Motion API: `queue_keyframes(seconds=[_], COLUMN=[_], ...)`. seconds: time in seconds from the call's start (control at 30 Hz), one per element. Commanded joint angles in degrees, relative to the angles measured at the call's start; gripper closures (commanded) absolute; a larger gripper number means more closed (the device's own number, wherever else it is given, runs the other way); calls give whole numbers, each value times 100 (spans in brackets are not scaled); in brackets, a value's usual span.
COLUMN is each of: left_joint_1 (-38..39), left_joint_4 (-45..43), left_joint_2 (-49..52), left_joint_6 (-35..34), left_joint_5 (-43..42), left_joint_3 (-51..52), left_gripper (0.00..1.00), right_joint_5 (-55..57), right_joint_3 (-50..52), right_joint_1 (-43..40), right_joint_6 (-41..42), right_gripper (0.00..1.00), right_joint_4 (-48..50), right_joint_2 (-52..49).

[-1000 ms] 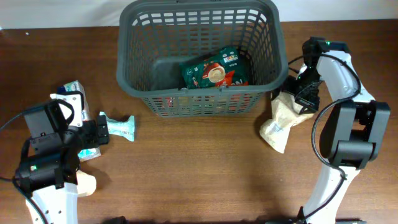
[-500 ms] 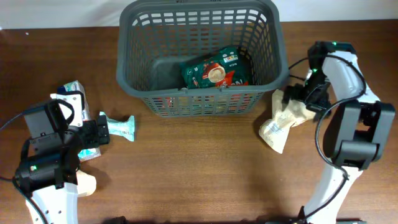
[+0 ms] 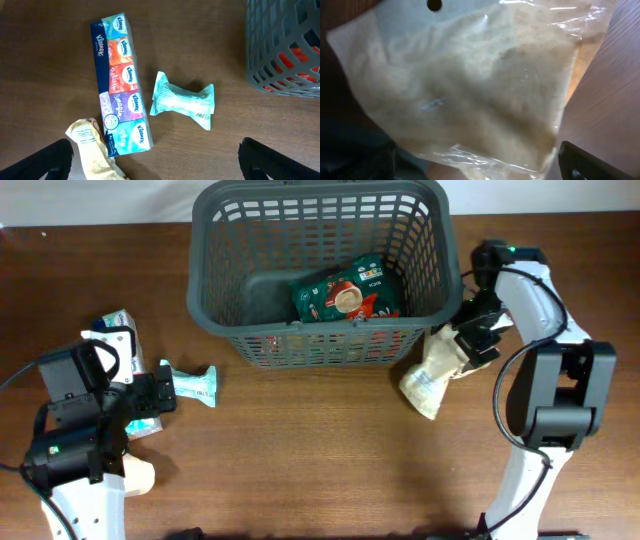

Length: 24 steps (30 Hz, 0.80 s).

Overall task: Pack container
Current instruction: 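Close the right gripper on the clear pouch and lift it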

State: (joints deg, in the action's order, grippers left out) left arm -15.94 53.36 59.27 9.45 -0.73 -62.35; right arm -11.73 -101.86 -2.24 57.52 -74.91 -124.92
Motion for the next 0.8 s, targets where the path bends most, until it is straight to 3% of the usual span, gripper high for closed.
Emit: queue_keyframes(seconds=[0.0, 0.2, 0.4, 0.47, 0.53, 0.57, 0.6, 0.77], left_joint_1=[-24, -24, -24, -24, -24, -24, -24, -24], left_joint_4=[-9, -11, -9, -9, -9, -9, -9, -9], left_joint_2=[2, 4, 2, 4, 4, 4, 4, 2], left_joint_6=[94, 94, 94, 94, 94, 94, 94, 94], left_joint_5=[-107, -149, -146, -146, -146, -146, -146, -146], left_joint_3=[44, 44, 44, 44, 44, 44, 44, 44], left_gripper=[1, 1, 1, 1, 1, 1, 1, 1], right_joint_5=[90, 184, -170, -225, -223, -221, -216, -201], right_joint_3=[74, 599, 1661, 1888, 2065, 2103, 2120, 2120], right_joint_1=[72, 68, 68, 68, 68, 68, 68, -15], right_joint_6=[214, 214, 219, 216, 216, 216, 216, 216], right_gripper=[1, 1, 2, 15, 50, 81, 96, 97], right_joint_4=[-39, 109, 1029, 1228, 1375, 1401, 1429, 1432], right_joint_2=[39, 39, 39, 39, 39, 39, 39, 39])
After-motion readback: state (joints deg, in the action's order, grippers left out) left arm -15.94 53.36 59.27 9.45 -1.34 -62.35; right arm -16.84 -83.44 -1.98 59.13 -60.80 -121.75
